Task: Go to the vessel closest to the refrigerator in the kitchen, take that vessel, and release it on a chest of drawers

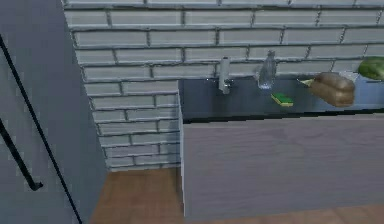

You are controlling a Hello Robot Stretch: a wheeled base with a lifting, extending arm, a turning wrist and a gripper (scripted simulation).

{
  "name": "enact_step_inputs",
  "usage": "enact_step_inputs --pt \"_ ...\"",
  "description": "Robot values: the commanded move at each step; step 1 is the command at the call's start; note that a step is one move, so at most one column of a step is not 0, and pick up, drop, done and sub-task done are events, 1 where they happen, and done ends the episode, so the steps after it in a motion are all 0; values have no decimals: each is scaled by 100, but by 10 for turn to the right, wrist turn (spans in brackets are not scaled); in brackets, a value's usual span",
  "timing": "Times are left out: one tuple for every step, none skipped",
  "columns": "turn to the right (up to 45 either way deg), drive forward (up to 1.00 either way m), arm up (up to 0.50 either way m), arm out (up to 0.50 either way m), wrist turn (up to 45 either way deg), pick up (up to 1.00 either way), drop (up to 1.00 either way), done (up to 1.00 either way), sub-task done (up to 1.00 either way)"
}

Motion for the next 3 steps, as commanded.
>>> enact_step_inputs --pt "0 40 0 0 0 0 0 0 0" --pt "450 0 0 0 0 0 0 0 0" --pt "360 0 0 0 0 0 0 0 0"
